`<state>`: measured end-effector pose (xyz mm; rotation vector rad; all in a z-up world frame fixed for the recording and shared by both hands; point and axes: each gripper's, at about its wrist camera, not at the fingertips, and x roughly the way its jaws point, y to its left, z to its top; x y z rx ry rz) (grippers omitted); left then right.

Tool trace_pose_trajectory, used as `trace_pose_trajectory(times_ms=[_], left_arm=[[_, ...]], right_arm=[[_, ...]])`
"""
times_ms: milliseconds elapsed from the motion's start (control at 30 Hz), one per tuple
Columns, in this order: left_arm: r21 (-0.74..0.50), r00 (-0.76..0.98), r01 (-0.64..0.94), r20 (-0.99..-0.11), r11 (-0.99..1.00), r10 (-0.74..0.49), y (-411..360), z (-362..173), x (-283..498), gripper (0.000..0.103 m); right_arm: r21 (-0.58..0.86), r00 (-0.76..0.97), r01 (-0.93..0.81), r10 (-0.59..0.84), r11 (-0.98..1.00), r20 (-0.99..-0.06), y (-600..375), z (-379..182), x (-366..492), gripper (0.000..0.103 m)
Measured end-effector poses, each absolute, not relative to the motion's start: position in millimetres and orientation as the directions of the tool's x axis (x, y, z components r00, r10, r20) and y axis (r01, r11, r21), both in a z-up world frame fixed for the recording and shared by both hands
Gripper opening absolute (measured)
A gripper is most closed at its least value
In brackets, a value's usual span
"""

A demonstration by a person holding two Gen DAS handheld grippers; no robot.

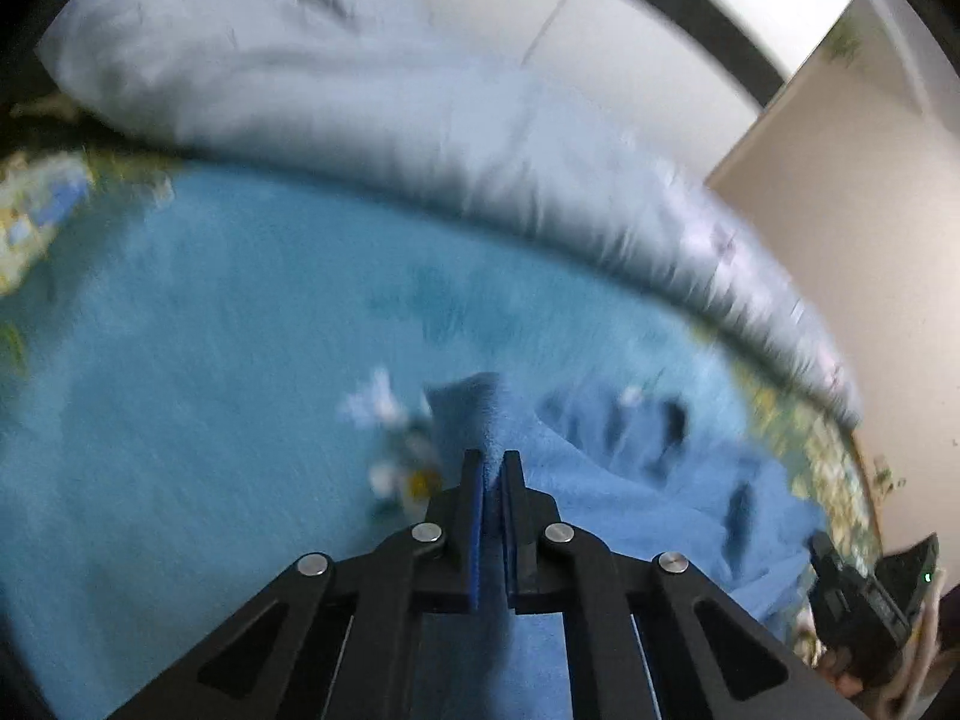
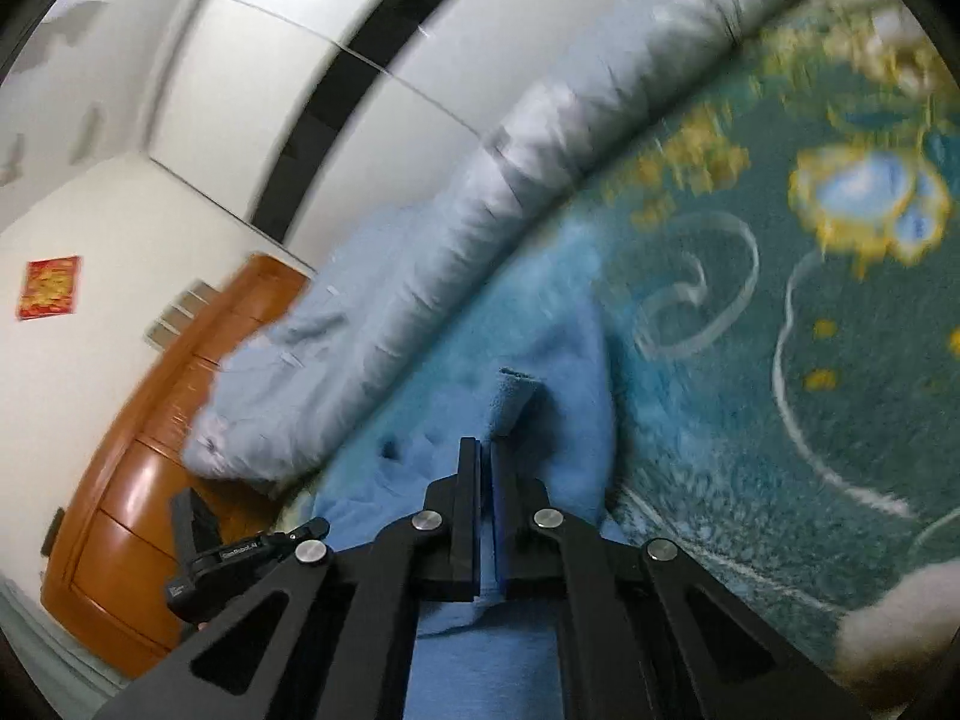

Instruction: Fold clothes

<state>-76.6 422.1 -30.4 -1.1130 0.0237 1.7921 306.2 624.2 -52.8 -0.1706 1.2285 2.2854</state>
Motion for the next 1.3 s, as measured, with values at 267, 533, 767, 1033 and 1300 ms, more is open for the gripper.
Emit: trace_pose_trajectory(times_ms=[267, 533, 767, 1033, 1300], left_arm=[[-0.414, -0.086, -0.68, -0.774, -0.605, 0.627, 415, -72, -97, 0.008], [-0.559, 0.016, -0.61, -0.718, -0.562, 0.696, 384, -60, -100, 0.042], [-0.503, 0.031, -0.71, -0.722, -0.492, 0.692, 371, -48, -56, 0.054], [-0.48, 0.037, -0.73, -0.739, -0.486, 0.673, 368, -67, -45, 0.055], [-0.471, 0.01, -0.744, -0.717, -0.474, 0.697, 361, -76, -37, 0.059]], right_arm=[[0.721, -0.777, -0.62, 0.366, -0.309, -0.512, 632, -79, 320, 0.001], [0.712, -0.812, -0.57, 0.413, -0.411, -0.411, 626, -56, 315, 0.013], [0.732, -0.825, -0.553, 0.388, -0.398, -0.412, 639, -61, 301, 0.041], [0.705, -0.825, -0.563, 0.354, -0.432, -0.441, 635, -58, 286, 0.041], [0.71, -0.817, -0.576, 0.318, -0.405, -0.482, 647, -69, 273, 0.018]])
